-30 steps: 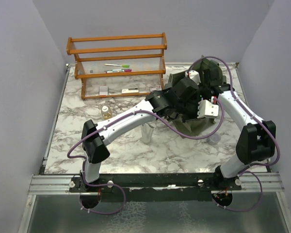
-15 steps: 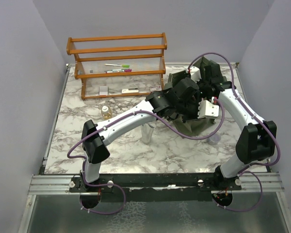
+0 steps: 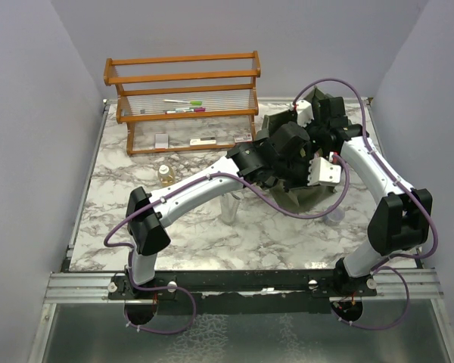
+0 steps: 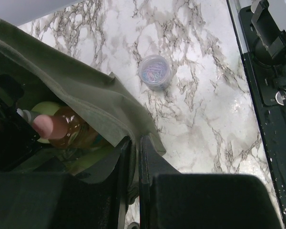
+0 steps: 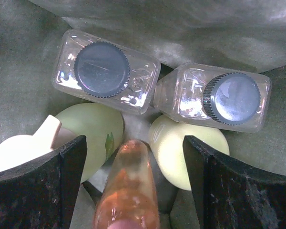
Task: Place the personal care products into the canvas bag
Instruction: Place the care product in the canvas bag.
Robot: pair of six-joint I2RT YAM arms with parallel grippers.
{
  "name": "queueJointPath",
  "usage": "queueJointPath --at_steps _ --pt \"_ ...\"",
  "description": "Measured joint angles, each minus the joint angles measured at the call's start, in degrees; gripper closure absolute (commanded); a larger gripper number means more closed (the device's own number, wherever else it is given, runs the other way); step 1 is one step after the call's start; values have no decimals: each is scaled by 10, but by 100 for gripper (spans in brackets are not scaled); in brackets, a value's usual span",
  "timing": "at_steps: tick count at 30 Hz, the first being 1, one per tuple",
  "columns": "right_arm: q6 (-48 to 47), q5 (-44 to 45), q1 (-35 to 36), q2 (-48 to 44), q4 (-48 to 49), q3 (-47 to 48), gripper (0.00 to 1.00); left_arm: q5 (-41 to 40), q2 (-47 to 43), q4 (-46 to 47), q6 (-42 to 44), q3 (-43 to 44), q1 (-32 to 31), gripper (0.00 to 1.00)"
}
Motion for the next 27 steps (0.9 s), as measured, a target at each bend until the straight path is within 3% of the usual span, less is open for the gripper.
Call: queueJointPath --at_steps 27 --pt "0 3 0 0 -8 11 1 0 -7 5 5 -15 0 94"
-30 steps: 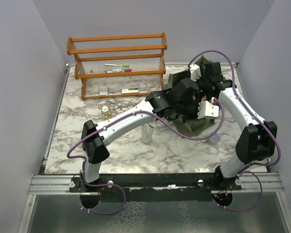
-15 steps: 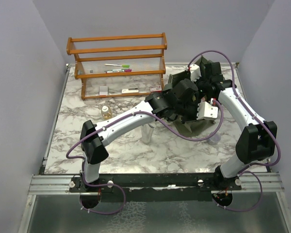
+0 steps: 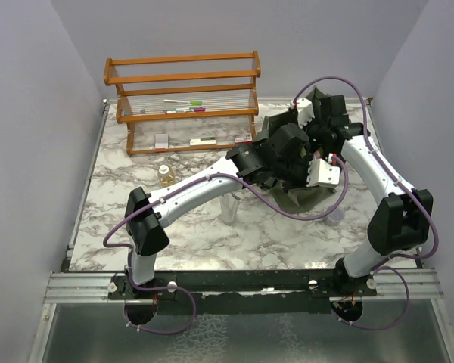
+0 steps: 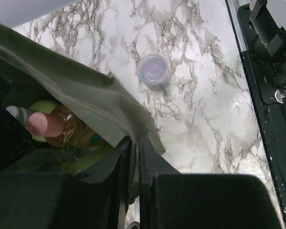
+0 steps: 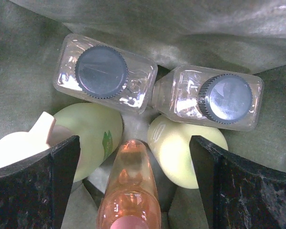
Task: Place the personal care products into the canvas bag
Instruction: Place the care product in the canvas bag.
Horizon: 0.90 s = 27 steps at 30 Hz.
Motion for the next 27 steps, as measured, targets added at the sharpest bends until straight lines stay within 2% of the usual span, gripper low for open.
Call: queueJointPath --at_steps 8,22,27 --pt "1 2 0 -2 -17 28 0 0 -1 -1 0 0 0 94" --pt "24 1 0 -36 -28 137 1 -2 -1 -1 2 0 0 94" --pt "31 1 0 -43 -31 155 1 -5 -1 -1 0 0 0 91"
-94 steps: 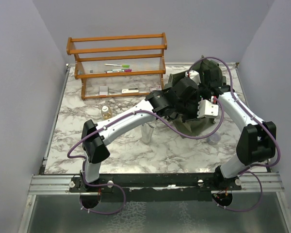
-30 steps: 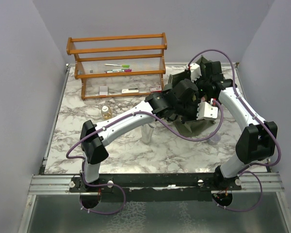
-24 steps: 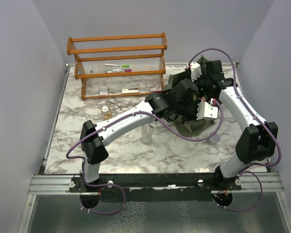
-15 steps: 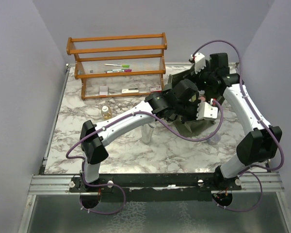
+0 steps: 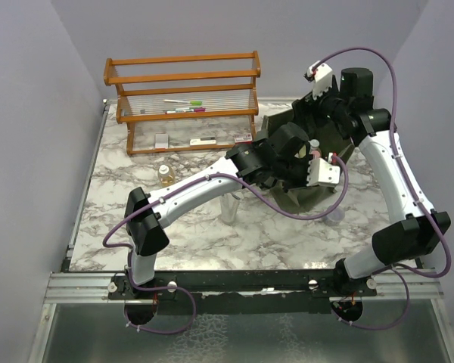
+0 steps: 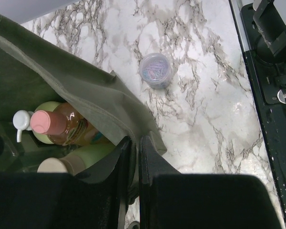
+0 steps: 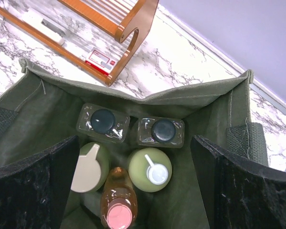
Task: Place the personal care products into the canvas bag
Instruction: Place the care product in the canvas bag, then pick up the care product from the center of the board.
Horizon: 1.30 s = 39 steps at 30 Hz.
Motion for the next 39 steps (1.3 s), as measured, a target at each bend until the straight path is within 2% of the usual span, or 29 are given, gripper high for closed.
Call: queueJointPath --at_steps 6,9,15,18,21,33,36,39 --pt "8 0 0 -11 -2 1 1 -14 0 -4 -7 18 0 91" --pt "12 0 0 -13 -5 4 1 -27 2 -8 -15 38 0 86" --pt "14 0 0 -15 -14 20 1 -43 2 -10 -19 47 3 62" --pt "14 0 0 -15 -14 21 1 -47 2 -10 -19 49 2 45" --pt "14 0 0 -16 -16 21 1 -52 2 -13 -19 53 2 35" --pt "14 -45 0 -17 -20 65 3 -77 -23 -73 0 99 9 17" --pt "19 -74 0 -17 -19 81 5 -77 -58 -90 2 98 31 16" --pt "24 -105 0 -17 -18 102 6 -76 -104 -99 0 90 80 15"
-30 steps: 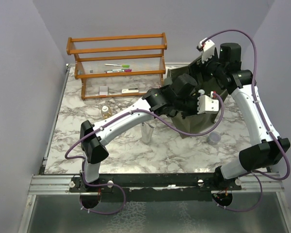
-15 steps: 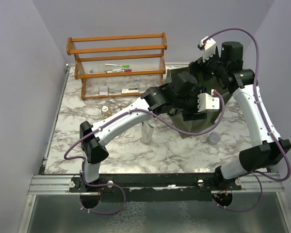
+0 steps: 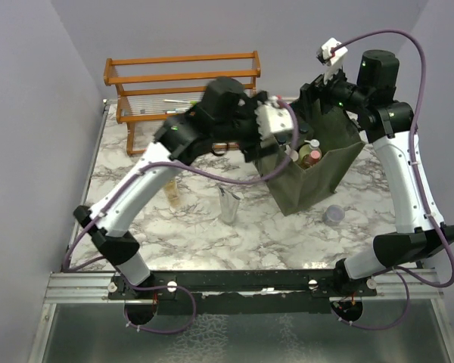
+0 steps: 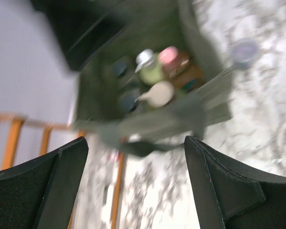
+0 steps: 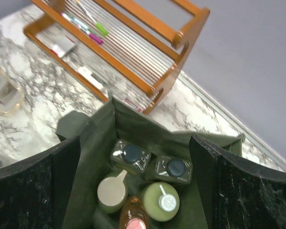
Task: Place the personal care products into the canvas bag
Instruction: Pick up the care product from the center of the board.
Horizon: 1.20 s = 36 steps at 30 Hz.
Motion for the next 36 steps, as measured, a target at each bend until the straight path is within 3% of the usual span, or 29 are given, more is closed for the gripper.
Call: queueJointPath --at_steps 9,16,22,36 --pt "6 -85 26 0 25 23 6 3 -166 -2 -31 -153 281 8" --pt "7 -122 49 3 45 22 6 28 -210 -38 -82 -283 438 8" --pt "7 -134 59 12 50 21 6 32 -216 -77 -89 -373 455 12" --pt "-1 -137 65 15 49 0 6 32 -178 -82 -75 -403 455 32"
